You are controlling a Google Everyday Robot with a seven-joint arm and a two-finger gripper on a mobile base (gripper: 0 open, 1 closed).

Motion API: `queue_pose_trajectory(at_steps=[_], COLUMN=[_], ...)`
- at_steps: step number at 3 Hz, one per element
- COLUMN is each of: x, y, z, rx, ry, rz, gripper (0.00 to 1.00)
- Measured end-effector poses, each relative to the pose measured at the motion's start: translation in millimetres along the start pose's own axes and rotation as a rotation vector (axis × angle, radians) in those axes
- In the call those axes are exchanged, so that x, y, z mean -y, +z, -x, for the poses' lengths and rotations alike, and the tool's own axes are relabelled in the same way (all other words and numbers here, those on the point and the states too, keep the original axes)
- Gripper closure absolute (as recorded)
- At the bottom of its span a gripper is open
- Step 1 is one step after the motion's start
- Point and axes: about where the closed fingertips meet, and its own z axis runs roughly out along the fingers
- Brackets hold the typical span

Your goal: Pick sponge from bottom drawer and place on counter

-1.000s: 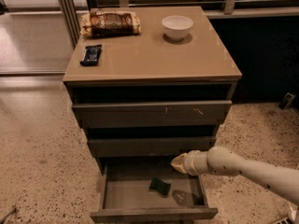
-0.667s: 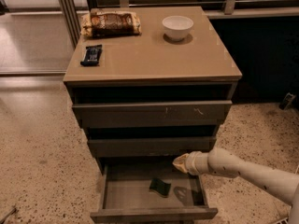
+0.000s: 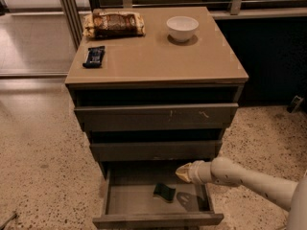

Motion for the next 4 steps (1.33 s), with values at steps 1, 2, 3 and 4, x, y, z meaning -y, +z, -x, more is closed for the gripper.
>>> queue_pose_trajectory(at_steps=[1, 2, 3, 4], x=[-17, -30, -39, -45], y=[34, 63, 85, 103], z=[-27, -49, -67, -80], rx=[-0.006, -0.003, -0.006, -0.021], ry=[0.032, 0.064, 0.090, 0.107], rz=[0.055, 0.090, 0.112, 0.136], gripper=[1.00, 1.00, 0.81, 0.58])
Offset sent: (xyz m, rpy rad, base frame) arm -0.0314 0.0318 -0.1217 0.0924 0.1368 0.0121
